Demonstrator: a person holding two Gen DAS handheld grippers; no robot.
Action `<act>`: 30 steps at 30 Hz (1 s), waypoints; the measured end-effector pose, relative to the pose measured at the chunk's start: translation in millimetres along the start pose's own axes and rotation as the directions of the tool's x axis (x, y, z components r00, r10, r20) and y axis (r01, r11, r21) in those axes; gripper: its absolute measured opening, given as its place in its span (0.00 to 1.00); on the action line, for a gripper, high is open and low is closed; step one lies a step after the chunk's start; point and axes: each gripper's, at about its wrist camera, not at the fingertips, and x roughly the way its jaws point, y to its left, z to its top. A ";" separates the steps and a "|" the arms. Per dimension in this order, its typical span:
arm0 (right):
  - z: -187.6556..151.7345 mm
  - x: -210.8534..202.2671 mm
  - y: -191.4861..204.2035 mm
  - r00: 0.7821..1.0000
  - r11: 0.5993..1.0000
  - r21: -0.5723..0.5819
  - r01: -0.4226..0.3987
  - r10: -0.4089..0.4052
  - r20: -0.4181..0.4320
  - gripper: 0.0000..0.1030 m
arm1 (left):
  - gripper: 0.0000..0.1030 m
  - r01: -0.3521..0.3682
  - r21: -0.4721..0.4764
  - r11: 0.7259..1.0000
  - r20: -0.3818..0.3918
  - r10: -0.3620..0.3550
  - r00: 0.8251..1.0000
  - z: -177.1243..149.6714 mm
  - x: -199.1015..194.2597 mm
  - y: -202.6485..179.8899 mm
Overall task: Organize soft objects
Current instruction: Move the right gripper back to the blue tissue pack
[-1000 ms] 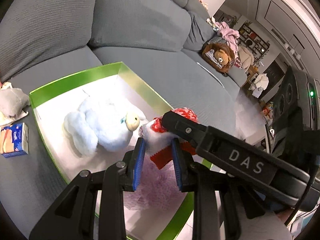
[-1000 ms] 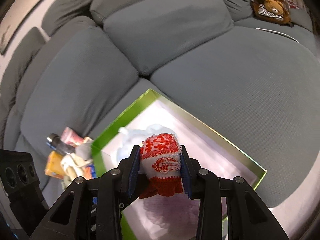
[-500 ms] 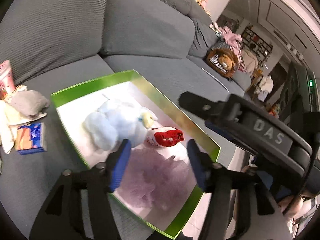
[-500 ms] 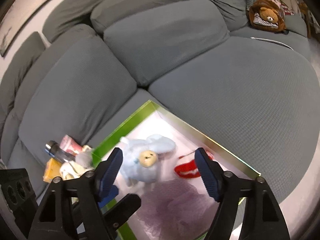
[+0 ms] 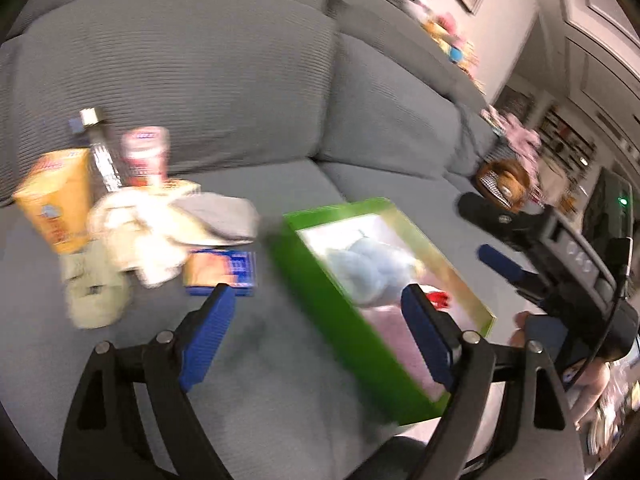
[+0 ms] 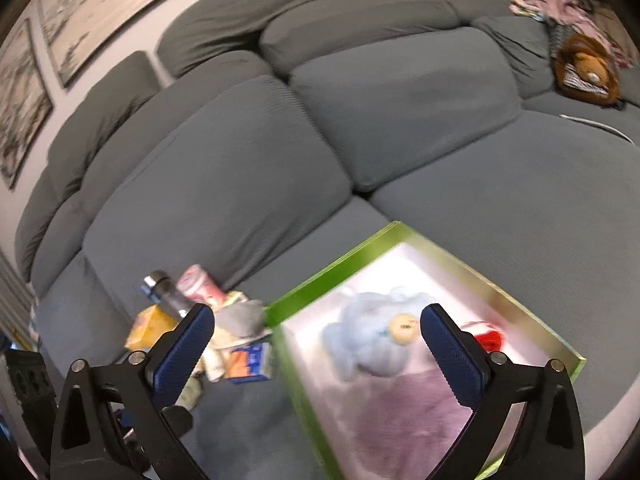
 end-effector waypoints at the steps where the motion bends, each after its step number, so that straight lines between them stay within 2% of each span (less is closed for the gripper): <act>1: -1.5 1.7 7.6 1.000 1.000 -0.014 -0.016 0.016 -0.003 1.00 | 0.83 -0.029 -0.023 0.999 0.012 0.029 0.999 -1.8 -8.3 12.9; 3: -5.5 5.8 21.6 0.999 0.998 -0.040 -0.044 0.043 -0.012 1.00 | 0.98 -0.075 -0.060 0.995 0.027 0.077 0.997 -4.1 -19.6 33.5; 5: -11.0 15.2 39.9 0.997 0.994 -0.078 -0.077 0.074 -0.036 1.00 | 0.99 -0.122 -0.103 0.987 0.055 0.128 0.990 -11.3 -34.8 55.9; 8: -20.0 35.6 63.8 0.992 0.988 -0.119 -0.101 0.090 -0.094 1.00 | 0.99 -0.189 -0.172 0.967 0.050 0.200 0.979 -22.1 -46.0 88.3; 13: -42.4 81.4 98.2 0.971 0.983 -0.148 -0.108 0.073 -0.228 1.00 | 0.99 -0.262 -0.312 0.913 0.020 0.282 0.959 -46.7 -50.2 139.4; 15: -56.2 105.1 111.7 0.964 0.980 -0.188 -0.065 0.014 -0.264 1.00 | 0.99 -0.289 -0.363 0.886 0.005 0.312 0.950 -55.6 -50.3 155.9; 20: -79.8 149.1 119.1 0.947 0.971 -0.229 0.064 -0.132 -0.294 1.00 | 0.98 -0.318 -0.430 0.845 -0.041 0.334 0.942 -66.8 -51.0 181.4; 25: -89.9 184.1 119.8 0.927 0.950 -0.282 0.135 -0.222 -0.304 1.00 | 0.98 -0.317 -0.469 0.824 -0.050 0.334 0.941 -68.5 -54.1 190.9; 29: -105.4 207.6 115.9 0.901 0.928 -0.330 0.173 -0.284 -0.326 1.00 | 0.98 -0.313 -0.474 0.823 -0.059 0.325 0.944 -68.4 -54.0 191.5; 30: -107.1 209.7 114.3 0.898 0.925 -0.334 0.181 -0.294 -0.327 0.96 | 0.98 -0.314 -0.473 0.823 -0.059 0.326 0.944 -69.1 -55.6 190.8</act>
